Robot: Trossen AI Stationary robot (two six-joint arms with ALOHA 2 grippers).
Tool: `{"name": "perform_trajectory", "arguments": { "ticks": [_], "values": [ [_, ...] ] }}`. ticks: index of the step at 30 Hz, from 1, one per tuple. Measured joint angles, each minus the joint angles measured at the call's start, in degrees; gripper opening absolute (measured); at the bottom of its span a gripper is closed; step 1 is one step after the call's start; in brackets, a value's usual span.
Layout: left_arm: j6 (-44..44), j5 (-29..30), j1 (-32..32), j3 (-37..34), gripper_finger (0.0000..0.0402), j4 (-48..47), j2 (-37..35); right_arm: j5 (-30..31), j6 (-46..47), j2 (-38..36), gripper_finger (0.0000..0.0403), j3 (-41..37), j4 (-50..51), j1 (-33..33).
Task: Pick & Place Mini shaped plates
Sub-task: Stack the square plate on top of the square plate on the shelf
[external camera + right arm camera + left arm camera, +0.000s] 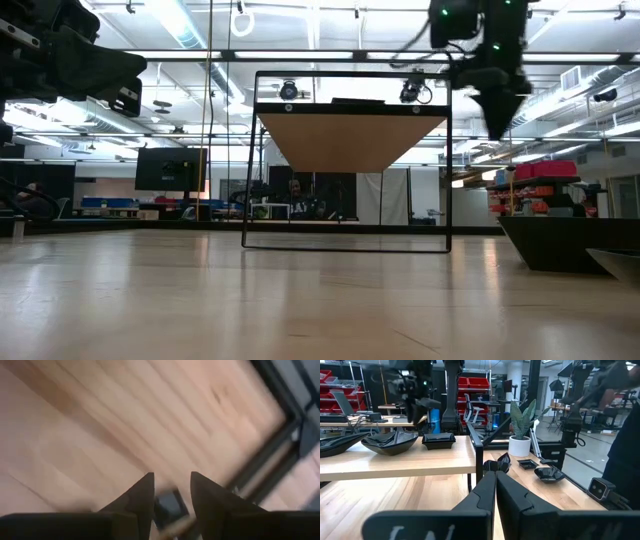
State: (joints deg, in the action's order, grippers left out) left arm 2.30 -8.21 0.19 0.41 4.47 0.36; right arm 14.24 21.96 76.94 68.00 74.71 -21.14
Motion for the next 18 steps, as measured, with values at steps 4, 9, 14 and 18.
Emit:
{"name": "perform_trajectory", "arguments": {
  "ticks": [4, 9, 14, 18],
  "values": [
    [0.01, 0.00, 0.00, 0.00, 0.0018, 0.00, 0.00, -2.61, -1.63, -0.67, 0.0128, -2.47, 4.92, -1.17],
    [0.01, 0.00, 0.01, 0.00, 0.0018, 0.00, 0.00, -6.78, -11.61, -0.55, 0.0128, -5.09, 5.49, -2.54],
    [-0.01, 0.00, -0.01, 0.01, 0.0018, 0.00, 0.00, -7.86, -20.26, 0.37, 0.0128, -6.93, 5.85, -4.11],
    [0.00, 0.00, 0.02, 0.00, 0.0018, 0.00, 0.00, -7.85, -22.65, 1.70, 0.0128, -7.06, 5.80, -6.12]
  ]
}}
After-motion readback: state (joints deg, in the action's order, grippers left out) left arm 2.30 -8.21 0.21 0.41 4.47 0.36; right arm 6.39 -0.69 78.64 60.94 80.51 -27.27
